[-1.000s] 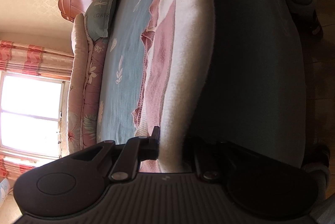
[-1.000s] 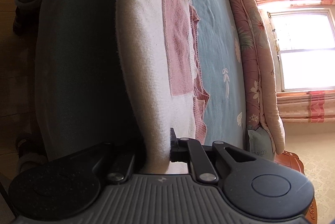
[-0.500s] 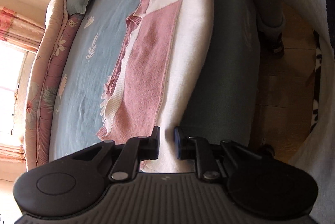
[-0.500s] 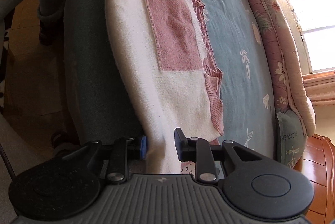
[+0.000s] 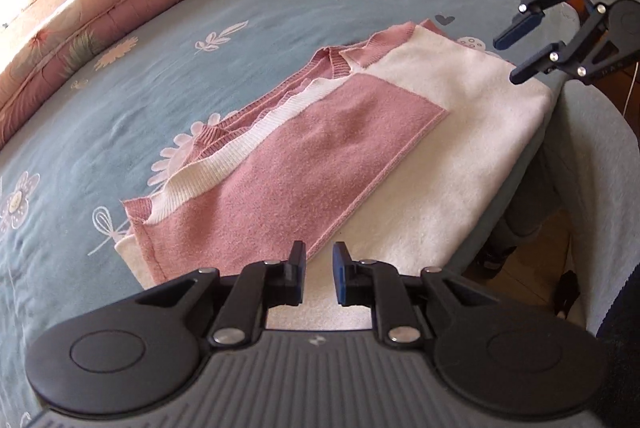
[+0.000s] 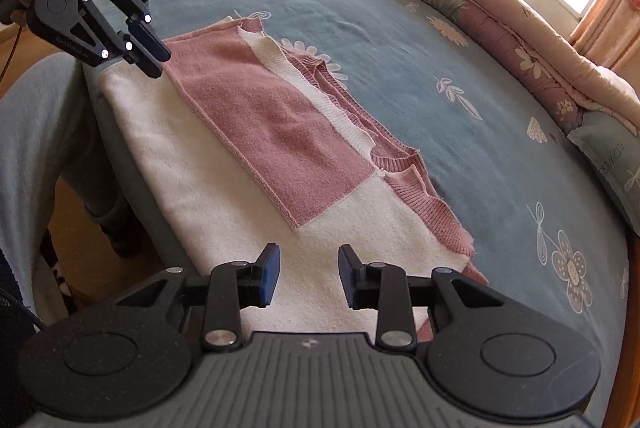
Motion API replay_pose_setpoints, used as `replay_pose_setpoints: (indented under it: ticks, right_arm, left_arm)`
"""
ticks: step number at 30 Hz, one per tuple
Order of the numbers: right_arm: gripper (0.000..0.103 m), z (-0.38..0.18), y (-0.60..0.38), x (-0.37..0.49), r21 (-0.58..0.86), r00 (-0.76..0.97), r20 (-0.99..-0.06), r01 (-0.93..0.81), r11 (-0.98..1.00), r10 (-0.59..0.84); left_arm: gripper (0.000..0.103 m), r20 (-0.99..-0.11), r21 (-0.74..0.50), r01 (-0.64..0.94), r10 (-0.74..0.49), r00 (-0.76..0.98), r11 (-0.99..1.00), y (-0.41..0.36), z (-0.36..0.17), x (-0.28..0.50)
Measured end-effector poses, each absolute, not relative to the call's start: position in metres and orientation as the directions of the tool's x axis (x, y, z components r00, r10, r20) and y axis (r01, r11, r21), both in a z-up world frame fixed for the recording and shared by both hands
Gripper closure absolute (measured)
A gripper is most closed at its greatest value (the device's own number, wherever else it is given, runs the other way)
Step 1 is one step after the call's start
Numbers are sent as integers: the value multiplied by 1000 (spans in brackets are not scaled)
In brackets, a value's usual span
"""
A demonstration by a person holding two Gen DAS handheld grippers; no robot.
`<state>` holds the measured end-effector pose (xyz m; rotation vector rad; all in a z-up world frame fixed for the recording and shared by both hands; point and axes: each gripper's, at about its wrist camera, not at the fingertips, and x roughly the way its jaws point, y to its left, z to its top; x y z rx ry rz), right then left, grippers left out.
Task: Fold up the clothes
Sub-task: 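Open both grippers and raise them above the folded sweater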
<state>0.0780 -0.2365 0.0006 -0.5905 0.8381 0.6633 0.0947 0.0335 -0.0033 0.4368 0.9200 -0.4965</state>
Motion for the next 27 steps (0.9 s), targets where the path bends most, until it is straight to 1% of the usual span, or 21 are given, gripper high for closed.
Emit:
replay_pose_setpoints:
  ticks: [3,5,7,10,14,18,21,23,27]
  right_arm:
    - [66,-28,-244,83,-127,450,-843,-699,704,294]
    - [66,-51,-253,78,-106,429,-862,-671,734,268]
    - [63,-61,-266,73,-85,436,-857,-645,759,274]
    - [63,-51,-278,76,-22,438,-846,-599,800,304]
    - [62,-45,-271,98,15,495,-807,-529,849,323]
    - [61,-43,-265,119,62,547,-769,-451,890,331]
    - [55,-63,-267,125,107,544,-778,-380,919,315]
    - [51,-70,-273,119,154,572,-748,-344,926,337]
    - [50,-73,-284,113,247,602,-714,-263,933,358]
  left_arm:
    - [87,-869,126,556,-179,462,822,40,-30,89]
    - [87,-877,112,532,-169,451,839,51,-32,84]
    - [83,-882,96,508,-163,442,856,64,-32,78]
    - [82,-883,83,476,-157,443,875,79,-26,75]
    - [80,-865,80,433,-153,477,898,72,-21,97]
    - [79,-848,72,387,-148,510,919,64,-18,120]
    - [79,-853,65,350,-131,506,934,61,-31,126]
    - [79,-852,43,319,-133,507,947,63,-38,126]
    - [79,-852,0,267,-140,504,964,69,-37,128]
